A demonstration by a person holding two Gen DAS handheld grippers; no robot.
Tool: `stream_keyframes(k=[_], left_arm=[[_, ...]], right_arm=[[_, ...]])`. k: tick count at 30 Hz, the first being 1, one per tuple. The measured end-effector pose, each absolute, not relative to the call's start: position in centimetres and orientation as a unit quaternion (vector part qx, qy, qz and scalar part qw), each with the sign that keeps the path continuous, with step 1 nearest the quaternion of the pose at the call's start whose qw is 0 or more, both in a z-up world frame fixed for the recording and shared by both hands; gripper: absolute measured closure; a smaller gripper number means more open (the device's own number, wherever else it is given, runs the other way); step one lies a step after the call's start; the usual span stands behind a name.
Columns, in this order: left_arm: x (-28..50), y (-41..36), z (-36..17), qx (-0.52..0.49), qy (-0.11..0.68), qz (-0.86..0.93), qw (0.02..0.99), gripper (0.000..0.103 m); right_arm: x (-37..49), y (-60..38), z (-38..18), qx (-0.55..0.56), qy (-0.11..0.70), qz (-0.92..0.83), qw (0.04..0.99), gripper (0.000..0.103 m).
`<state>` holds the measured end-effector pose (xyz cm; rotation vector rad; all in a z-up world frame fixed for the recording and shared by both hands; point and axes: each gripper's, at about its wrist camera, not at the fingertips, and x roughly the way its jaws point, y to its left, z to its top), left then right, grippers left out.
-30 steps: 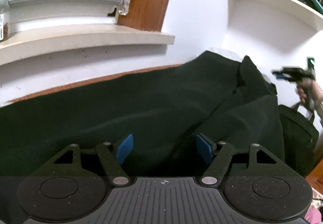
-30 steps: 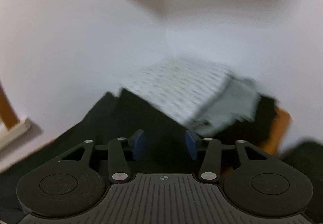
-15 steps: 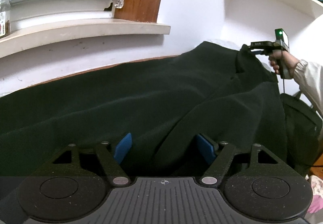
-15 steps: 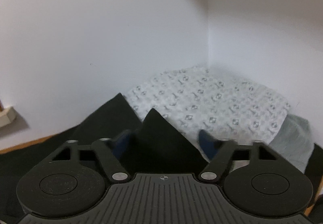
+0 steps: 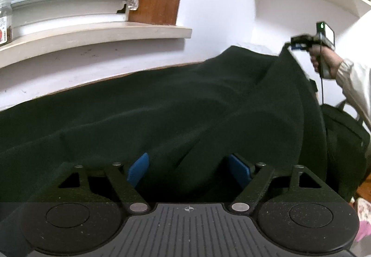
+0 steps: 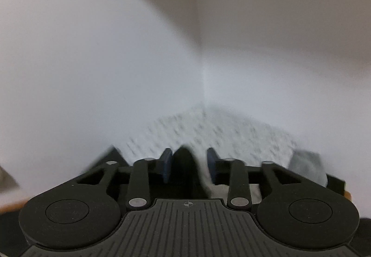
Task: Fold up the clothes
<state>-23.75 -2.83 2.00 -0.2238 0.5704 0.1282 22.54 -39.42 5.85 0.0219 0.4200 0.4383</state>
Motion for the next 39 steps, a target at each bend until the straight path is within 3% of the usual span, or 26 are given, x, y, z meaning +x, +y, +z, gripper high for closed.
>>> stream_keyframes(k=[1,3,5,9,10,11,12,15,17,19,20,21,23,25,30,32,36,39], left_arm=[[-23.8,-2.7,2.1,-0.112,0.278,0.069,0.952,0.022],[-23.9,-2.5,2.5,-0.111,0.270,0.081,0.953,0.013],[-24.0,-2.5,3.0,-0.109,0.260,0.091,0.955,0.011],[-23.4,-2.5,4.5,-0.111,0.240,0.084,0.961,0.012],[-22.8,-2.5,4.7,-0.113,0.240,0.078,0.961,0.013],[-22.3,-2.5,4.9,-0.113,0.241,0.073,0.961,0.020],[-21.8,-2.6,5.0,-0.110,0.243,0.074,0.961,0.031],[-20.6,-2.6,4.6,-0.105,0.252,0.076,0.959,0.040],[-20.3,-2.4,4.3,-0.106,0.257,0.081,0.957,0.048],[-20.6,-1.7,4.1,-0.112,0.259,0.093,0.955,0.048],[-20.7,-1.4,4.0,-0.115,0.260,0.100,0.954,0.047],[-20.8,-1.1,4.0,-0.117,0.261,0.106,0.952,0.039],[-22.5,0.0,4.9,-0.121,0.251,0.132,0.951,0.025],[-25.0,1.2,6.1,-0.115,0.238,0.158,0.951,0.023],[-31.5,3.5,7.3,-0.105,0.237,0.224,0.939,0.003],[-34.1,4.2,7.2,-0.106,0.240,0.248,0.933,0.001],[-39.4,5.7,7.1,-0.108,0.245,0.296,0.917,0.000],[-43.3,6.9,7.0,-0.109,0.249,0.331,0.903,0.000]], right_arm=[[22.3,-39.4,5.7,0.011,0.206,0.226,0.952,0.053],[21.7,-39.4,5.4,0.009,0.204,0.246,0.948,0.048],[20.3,-40.4,5.6,-0.010,0.199,0.262,0.944,0.039],[19.1,-44.3,5.0,-0.030,0.227,0.275,0.934,0.045],[19.0,-45.5,4.6,-0.028,0.235,0.276,0.932,0.056],[18.8,-46.7,4.2,-0.026,0.243,0.276,0.930,0.064],[18.8,-47.8,3.6,-0.020,0.251,0.268,0.930,0.064],[18.4,-50.8,1.5,0.005,0.274,0.254,0.927,0.061],[17.9,-52.5,0.0,0.036,0.289,0.258,0.921,0.054],[17.7,-53.2,-1.3,0.060,0.291,0.262,0.918,0.050],[17.4,-53.1,-2.0,0.069,0.289,0.265,0.917,0.051],[17.3,-52.8,-2.5,0.071,0.280,0.261,0.921,0.052],[16.3,-52.2,-2.5,0.071,0.261,0.266,0.925,0.068],[14.7,-51.7,-2.0,0.070,0.241,0.279,0.927,0.068],[9.8,-47.6,0.6,0.089,0.206,0.363,0.904,0.044],[8.0,-44.5,1.3,0.093,0.207,0.413,0.882,0.035],[2.8,-36.7,2.3,0.036,0.201,0.506,0.838,0.034],[-2.0,-30.4,2.4,-0.035,0.198,0.580,0.789,0.040]])
